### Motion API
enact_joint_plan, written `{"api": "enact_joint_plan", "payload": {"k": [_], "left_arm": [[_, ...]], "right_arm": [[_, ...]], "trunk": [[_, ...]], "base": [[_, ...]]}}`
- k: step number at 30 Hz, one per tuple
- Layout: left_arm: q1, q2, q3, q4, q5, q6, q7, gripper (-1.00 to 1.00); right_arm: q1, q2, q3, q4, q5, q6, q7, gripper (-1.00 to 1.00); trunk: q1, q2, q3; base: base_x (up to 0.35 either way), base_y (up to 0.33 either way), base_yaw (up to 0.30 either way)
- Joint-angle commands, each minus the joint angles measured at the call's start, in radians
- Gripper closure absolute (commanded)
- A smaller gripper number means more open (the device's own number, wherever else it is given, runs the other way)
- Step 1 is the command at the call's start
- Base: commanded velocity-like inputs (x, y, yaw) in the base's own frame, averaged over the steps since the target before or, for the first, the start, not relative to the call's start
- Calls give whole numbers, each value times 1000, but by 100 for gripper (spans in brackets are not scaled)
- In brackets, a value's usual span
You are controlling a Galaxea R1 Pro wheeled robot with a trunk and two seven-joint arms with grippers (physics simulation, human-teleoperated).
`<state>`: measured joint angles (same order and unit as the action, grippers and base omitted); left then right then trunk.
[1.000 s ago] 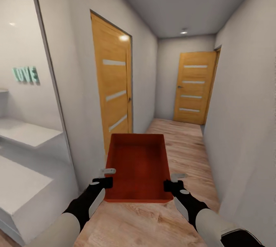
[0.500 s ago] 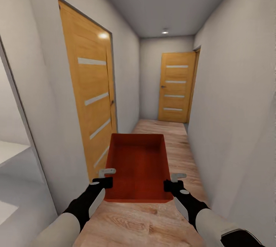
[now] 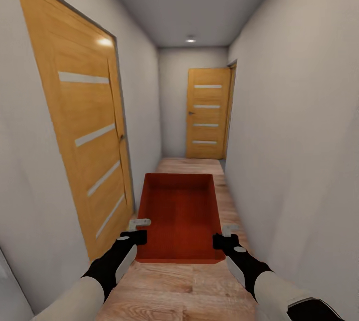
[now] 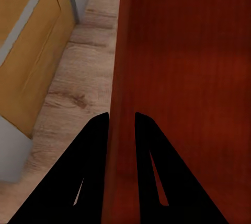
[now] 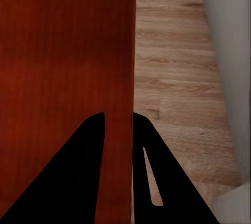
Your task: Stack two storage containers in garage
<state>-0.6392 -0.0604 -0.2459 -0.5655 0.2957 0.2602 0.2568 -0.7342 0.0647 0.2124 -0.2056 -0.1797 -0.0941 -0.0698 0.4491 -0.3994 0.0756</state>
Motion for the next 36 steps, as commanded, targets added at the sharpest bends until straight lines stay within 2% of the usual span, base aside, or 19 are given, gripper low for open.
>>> {"api": "enact_joint_plan", "payload": {"k": [1,36], "left_arm": [[0,2,82,-4,46,2,10,100],[0,2,82,-5,46,2,10,100]], "right_arm": [[-1,0,-13,-2,-12,-3,1,100],[-1,0,-13,-2,-13,-5,0,100]], "trunk": [[1,-1,0],[1,-1,0]], "base": [[323,72,-129],[323,7,-9]]}}
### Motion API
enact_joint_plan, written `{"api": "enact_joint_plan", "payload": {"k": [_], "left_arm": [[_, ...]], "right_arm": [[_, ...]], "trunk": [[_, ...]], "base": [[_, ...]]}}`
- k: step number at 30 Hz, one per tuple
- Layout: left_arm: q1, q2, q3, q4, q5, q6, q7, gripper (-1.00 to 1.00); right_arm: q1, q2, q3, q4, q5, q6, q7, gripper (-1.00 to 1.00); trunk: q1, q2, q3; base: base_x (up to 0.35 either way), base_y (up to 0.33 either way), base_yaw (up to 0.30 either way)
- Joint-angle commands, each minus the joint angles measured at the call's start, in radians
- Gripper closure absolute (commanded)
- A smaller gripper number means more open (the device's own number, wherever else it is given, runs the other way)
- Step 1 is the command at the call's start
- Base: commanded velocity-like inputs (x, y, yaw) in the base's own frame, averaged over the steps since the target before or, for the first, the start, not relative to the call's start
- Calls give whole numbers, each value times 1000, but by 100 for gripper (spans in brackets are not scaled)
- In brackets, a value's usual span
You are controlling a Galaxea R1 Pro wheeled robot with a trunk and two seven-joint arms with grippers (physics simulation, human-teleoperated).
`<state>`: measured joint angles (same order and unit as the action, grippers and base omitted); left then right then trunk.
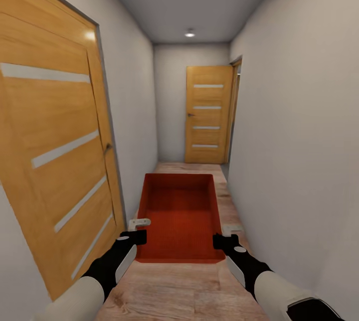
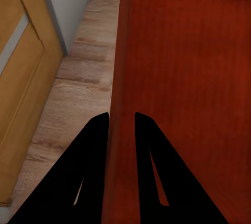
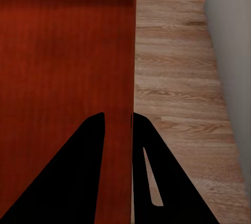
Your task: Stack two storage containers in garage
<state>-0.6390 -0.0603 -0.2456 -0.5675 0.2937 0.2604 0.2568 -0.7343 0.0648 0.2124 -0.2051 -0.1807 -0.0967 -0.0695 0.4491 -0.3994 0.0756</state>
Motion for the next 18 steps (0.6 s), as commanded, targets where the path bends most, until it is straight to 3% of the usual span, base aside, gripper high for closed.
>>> {"api": "enact_joint_plan", "payload": {"k": [1,10,18], "left_arm": [[-1,2,81,-3,48,2,10,100],[-1,2,81,-3,48,2,10,100],[-1,2,81,-3,48,2,10,100]], "right_arm": [[0,0,-13,-2,-11,-3,-1,100],[0,1,-13,-2,-11,-3,-1,100],[0,1,-13,-2,-11,-3,0,100]], "trunk": [[1,-1,0],[1,-1,0],[1,-1,0]], "base": [[323,0,-144],[323,0,-214],[323,0,-45]]}}
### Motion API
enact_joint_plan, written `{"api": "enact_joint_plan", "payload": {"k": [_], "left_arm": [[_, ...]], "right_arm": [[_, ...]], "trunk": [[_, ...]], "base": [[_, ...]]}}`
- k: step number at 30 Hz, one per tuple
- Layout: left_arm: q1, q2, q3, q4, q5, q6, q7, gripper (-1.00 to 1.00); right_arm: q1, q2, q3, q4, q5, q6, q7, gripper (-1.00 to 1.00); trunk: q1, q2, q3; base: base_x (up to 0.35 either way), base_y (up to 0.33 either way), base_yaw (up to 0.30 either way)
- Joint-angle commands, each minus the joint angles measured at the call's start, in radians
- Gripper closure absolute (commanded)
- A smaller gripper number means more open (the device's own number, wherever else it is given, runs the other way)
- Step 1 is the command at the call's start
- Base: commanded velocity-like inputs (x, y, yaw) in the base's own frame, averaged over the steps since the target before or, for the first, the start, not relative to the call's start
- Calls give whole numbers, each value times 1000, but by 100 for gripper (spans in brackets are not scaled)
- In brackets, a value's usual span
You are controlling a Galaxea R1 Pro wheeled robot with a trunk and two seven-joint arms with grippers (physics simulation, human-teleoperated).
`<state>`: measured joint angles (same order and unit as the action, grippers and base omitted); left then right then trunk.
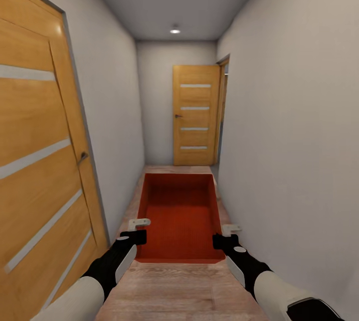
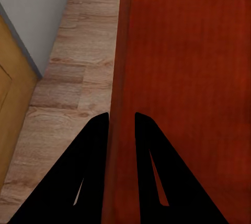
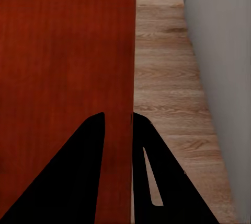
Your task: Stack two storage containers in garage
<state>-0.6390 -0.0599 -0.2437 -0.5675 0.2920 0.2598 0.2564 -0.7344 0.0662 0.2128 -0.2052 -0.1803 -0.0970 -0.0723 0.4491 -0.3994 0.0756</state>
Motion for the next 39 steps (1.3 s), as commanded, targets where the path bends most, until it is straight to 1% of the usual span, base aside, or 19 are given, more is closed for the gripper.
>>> {"api": "enact_joint_plan", "payload": {"k": [1,23,39], "left_arm": [[-1,2,80,-3,50,3,11,100],[-1,2,80,-2,50,3,11,100],[-1,1,79,-2,50,3,0,100]], "right_arm": [[0,0,-13,-2,-12,-3,3,100],[0,-2,-13,-2,-11,-4,2,100],[0,-2,-13,-2,-11,-4,2,100]], "trunk": [[1,-1,0],[1,-1,0],[1,-1,0]], "base": [[323,0,-4],[323,3,0],[323,127,0]]}}
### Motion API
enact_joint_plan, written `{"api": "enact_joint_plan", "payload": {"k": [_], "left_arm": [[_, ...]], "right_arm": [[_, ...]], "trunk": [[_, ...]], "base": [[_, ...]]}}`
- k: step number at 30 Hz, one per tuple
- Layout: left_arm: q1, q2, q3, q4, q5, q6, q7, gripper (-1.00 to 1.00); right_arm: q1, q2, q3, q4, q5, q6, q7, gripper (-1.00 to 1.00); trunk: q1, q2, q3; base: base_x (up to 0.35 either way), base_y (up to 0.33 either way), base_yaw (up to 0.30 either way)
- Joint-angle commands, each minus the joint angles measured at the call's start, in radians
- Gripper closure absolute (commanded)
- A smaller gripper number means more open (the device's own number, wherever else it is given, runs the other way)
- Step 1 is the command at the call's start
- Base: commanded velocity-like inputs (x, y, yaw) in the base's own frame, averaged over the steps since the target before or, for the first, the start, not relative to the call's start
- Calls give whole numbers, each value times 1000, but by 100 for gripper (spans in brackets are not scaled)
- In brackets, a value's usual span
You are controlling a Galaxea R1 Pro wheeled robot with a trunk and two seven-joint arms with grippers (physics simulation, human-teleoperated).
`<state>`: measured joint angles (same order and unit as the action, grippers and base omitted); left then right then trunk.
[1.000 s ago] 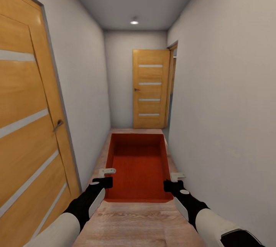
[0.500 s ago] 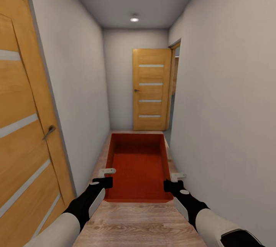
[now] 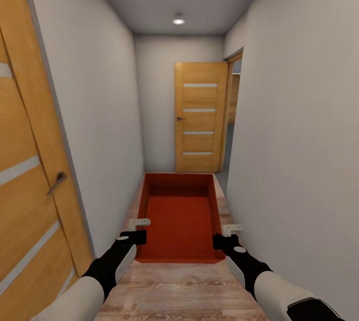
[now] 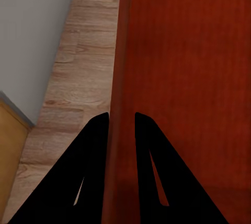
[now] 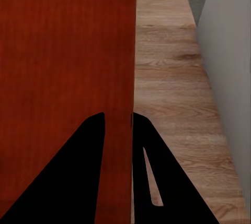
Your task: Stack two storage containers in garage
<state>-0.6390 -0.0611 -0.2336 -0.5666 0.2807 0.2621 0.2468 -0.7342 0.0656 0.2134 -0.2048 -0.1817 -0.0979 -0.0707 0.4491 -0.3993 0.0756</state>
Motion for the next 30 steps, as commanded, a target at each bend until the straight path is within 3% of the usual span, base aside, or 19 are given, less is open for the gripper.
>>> {"api": "enact_joint_plan", "payload": {"k": [1,30], "left_arm": [[-1,3,69,-3,61,0,9,100],[-1,3,69,-2,60,0,11,100]], "right_arm": [[-1,-1,-14,-2,-10,-3,0,100],[-1,-1,-14,-2,-10,-3,0,100]], "trunk": [[1,-1,0],[1,-1,0]], "base": [[323,44,0],[323,2,0]]}}
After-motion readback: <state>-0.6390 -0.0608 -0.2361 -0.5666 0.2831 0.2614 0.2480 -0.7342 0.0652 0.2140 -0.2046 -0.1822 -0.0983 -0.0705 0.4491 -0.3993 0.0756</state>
